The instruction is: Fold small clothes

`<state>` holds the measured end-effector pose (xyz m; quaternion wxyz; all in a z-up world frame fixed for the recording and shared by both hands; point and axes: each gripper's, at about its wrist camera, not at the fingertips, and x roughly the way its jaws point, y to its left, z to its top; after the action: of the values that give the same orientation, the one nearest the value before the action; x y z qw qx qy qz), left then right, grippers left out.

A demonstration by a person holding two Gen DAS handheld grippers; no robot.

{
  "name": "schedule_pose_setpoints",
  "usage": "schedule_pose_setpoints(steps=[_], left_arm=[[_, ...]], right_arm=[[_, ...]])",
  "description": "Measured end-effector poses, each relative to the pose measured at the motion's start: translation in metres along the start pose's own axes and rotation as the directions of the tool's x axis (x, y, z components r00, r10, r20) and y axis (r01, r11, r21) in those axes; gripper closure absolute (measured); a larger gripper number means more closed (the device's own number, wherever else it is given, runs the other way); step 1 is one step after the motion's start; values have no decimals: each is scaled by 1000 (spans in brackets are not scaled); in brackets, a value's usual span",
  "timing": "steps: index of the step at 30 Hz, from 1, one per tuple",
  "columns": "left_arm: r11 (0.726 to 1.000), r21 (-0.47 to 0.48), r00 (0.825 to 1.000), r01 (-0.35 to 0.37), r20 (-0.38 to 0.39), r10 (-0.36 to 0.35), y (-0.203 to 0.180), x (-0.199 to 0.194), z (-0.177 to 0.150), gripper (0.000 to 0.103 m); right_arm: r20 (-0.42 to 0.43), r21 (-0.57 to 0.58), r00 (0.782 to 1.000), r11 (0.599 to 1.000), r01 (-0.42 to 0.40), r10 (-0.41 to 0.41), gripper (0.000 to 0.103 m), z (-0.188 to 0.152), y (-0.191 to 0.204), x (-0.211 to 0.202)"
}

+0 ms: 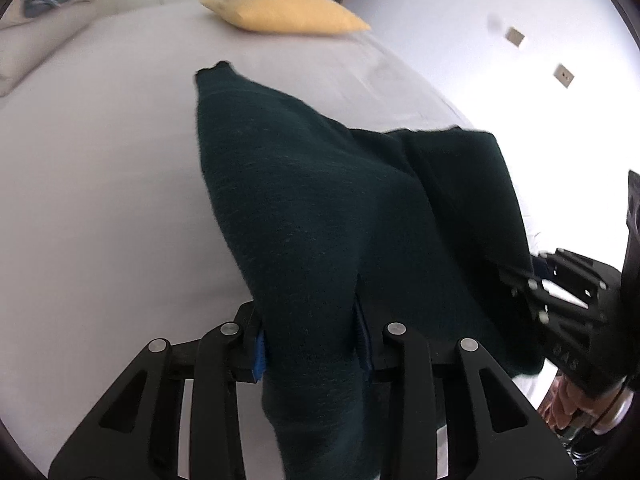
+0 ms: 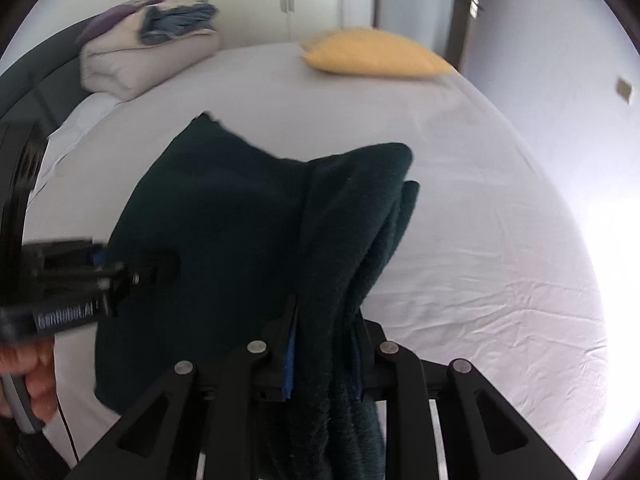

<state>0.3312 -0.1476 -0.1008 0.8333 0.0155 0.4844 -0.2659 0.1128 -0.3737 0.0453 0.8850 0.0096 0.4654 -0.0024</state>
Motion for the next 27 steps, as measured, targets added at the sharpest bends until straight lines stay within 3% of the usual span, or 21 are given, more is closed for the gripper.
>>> schedule_pose_setpoints(steps=[7, 10, 14, 17, 19, 21, 23, 27], left_arm=[[993, 23, 993, -118, 20, 117, 58, -92, -55, 71], [988, 9, 988, -156, -4, 156, 76, -106, -86, 71], [990, -31, 988, -141, -68, 138, 101, -85, -116, 71], [993, -81, 994, -86, -78, 80, 127, -64, -135, 63], [993, -111, 999, -24, -41, 20, 139, -64, -141, 50], [993, -118, 999, -26, -30, 23, 143, -68, -149, 39], [992, -120, 999, -34, -20, 32, 145, -67, -151, 29], [987, -153, 999, -47, -4, 47, 145, -73, -159, 26]], right_arm=[[18, -64, 994, 993, -103, 105, 80, -24, 85, -36], [-8, -84, 989, 985, -149, 149, 80, -46, 120, -34], [-57, -66, 983, 982, -176, 172, 80, -71, 146, -12], [-90, -6, 979, 983, -186, 185, 79, -81, 138, 20], [-95, 85, 960, 963, -258, 265, 76, -89, 120, 35], [-76, 208, 928, 916, -343, 365, 70, -99, 95, 47], [-37, 255, 904, 878, -404, 427, 63, -107, 81, 50], [-11, 263, 900, 869, -418, 436, 57, -113, 92, 51]])
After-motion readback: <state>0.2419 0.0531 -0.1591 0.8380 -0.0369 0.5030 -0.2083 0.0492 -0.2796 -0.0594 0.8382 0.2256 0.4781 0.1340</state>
